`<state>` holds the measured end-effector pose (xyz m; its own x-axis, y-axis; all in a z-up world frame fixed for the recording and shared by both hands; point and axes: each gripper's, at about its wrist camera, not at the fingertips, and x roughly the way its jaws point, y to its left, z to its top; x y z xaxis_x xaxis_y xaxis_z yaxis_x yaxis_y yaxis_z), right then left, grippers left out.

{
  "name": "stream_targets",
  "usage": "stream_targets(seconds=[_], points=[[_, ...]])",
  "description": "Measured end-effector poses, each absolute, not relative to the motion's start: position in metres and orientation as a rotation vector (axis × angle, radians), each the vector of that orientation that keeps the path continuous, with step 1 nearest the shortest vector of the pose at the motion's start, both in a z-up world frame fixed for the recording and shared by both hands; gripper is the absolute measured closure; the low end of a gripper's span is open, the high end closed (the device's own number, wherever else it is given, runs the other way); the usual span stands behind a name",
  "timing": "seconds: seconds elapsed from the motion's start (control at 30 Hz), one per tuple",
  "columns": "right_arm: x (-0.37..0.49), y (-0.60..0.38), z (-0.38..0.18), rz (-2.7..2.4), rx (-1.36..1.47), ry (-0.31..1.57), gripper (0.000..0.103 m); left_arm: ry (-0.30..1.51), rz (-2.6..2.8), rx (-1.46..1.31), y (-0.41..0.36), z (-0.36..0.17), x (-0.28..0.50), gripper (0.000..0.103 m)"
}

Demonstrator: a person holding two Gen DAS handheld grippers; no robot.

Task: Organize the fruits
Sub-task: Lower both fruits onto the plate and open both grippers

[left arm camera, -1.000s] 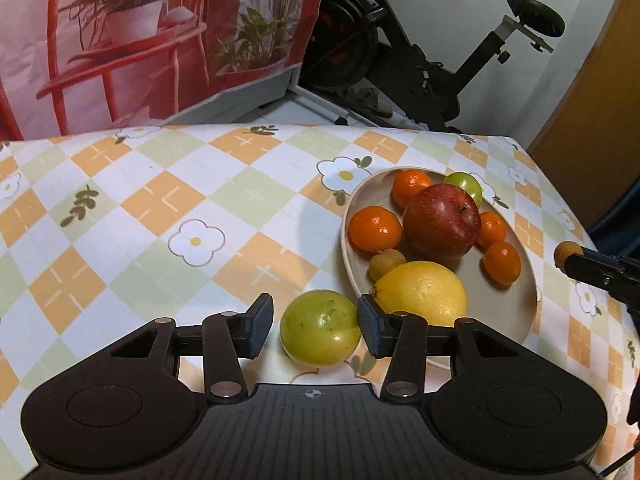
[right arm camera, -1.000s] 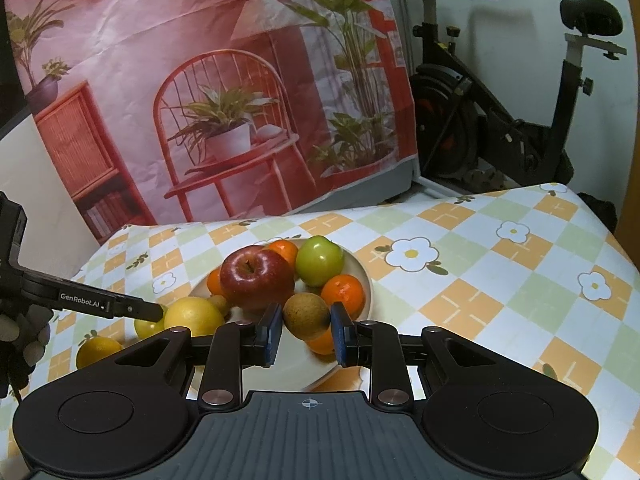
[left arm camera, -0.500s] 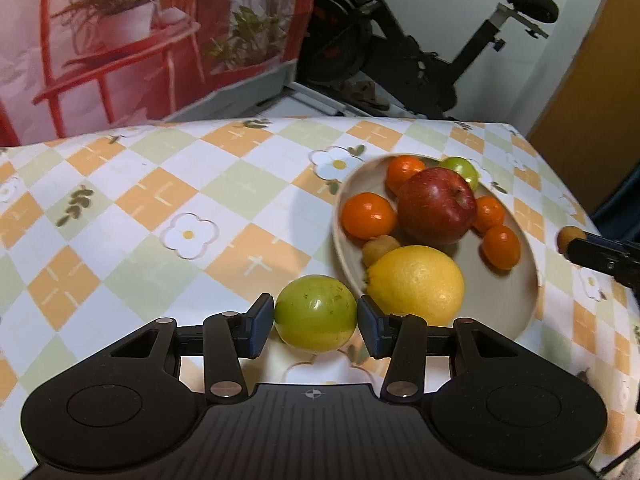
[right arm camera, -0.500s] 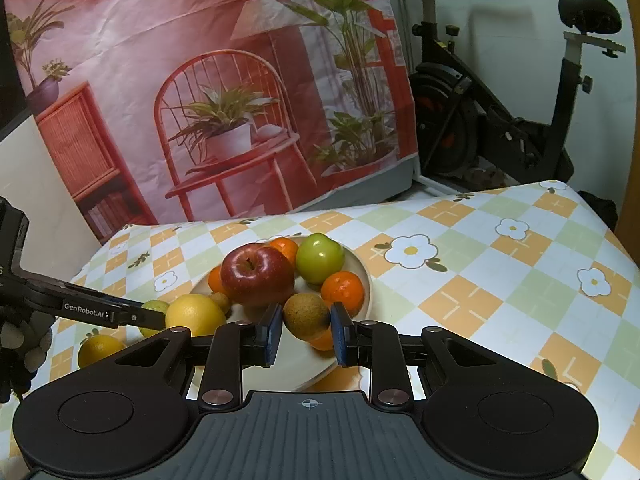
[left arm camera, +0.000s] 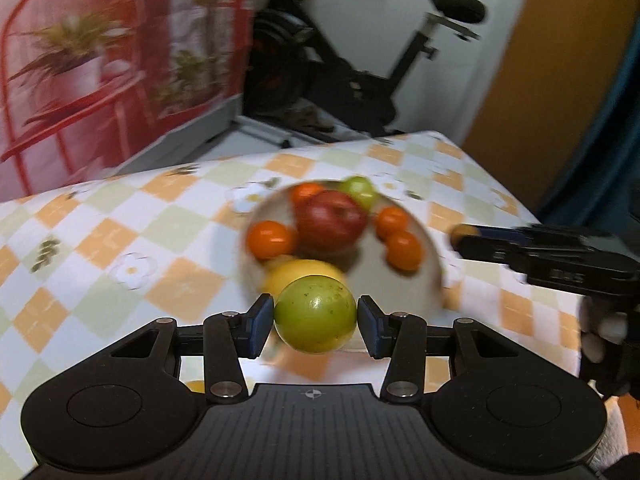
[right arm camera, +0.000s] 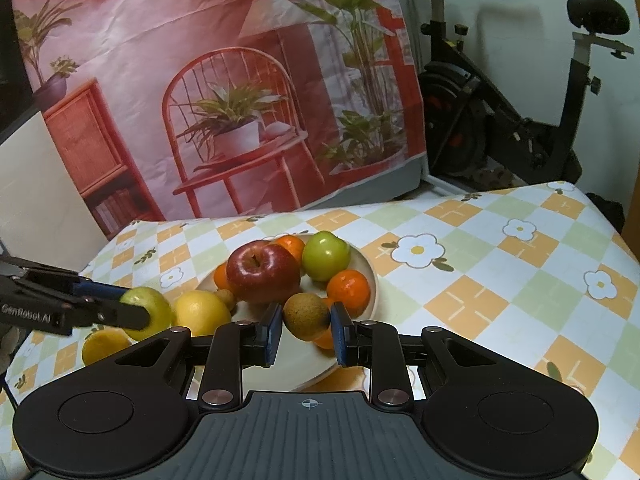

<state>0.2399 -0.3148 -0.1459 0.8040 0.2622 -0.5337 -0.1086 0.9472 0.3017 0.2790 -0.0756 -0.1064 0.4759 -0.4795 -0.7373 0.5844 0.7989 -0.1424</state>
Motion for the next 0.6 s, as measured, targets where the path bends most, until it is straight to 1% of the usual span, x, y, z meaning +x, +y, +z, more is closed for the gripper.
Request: stream_targets(seconds=[0.27, 0.6], points=[[0.239, -0.325, -0.154, 0.201, 0.278, 0.634, 0.079, 0.887, -0.717, 0.202, -0.121, -0.128, 0.269, 0.055], [0.248, -0.319, -0.162, 0.252, 0.253, 0.668, 0.079, 0.895, -0.692, 0.259, -0.134, -0.138, 0.273, 0.055]])
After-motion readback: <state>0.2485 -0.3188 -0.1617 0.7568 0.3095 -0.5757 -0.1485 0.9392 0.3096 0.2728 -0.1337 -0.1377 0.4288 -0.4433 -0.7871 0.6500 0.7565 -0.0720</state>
